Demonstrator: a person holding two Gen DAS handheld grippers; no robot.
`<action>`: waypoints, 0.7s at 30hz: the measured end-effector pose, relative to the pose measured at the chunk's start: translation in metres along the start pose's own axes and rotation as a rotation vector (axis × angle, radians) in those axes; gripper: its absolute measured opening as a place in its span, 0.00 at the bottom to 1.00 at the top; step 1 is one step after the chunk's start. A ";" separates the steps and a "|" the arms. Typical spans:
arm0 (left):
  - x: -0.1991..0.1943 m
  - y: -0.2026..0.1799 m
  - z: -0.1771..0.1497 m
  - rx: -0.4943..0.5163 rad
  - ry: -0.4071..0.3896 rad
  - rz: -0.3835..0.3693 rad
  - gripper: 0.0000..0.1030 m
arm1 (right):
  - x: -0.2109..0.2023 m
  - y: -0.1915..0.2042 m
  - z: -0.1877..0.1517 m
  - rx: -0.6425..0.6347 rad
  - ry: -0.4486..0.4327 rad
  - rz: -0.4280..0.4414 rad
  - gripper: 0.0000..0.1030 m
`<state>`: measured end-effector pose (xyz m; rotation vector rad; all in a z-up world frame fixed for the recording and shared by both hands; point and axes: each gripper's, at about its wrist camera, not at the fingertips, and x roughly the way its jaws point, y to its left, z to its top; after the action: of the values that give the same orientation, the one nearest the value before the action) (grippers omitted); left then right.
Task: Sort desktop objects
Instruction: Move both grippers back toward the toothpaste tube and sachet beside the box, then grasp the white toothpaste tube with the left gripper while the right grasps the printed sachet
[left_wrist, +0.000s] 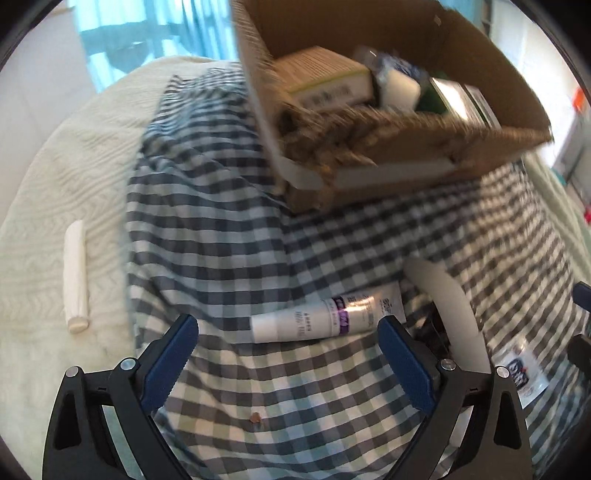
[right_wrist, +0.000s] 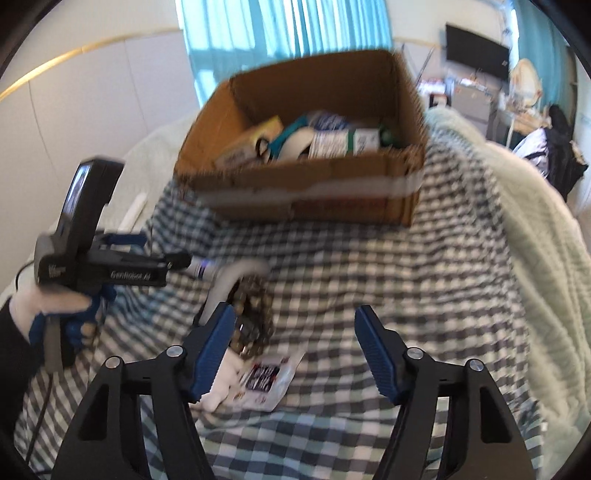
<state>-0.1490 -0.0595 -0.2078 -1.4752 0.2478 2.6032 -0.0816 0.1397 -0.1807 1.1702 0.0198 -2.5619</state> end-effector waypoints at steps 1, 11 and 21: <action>0.002 -0.006 0.000 0.033 0.005 0.006 0.96 | 0.004 0.001 -0.001 -0.001 0.017 0.004 0.60; 0.032 -0.038 -0.002 0.291 0.049 0.067 0.78 | 0.044 0.002 -0.016 -0.003 0.211 0.035 0.50; 0.023 -0.063 -0.013 0.381 0.072 -0.022 0.21 | 0.062 -0.006 -0.025 0.048 0.296 0.149 0.15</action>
<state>-0.1371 -0.0001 -0.2386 -1.4212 0.6869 2.3186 -0.1031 0.1309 -0.2440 1.4997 -0.0593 -2.2534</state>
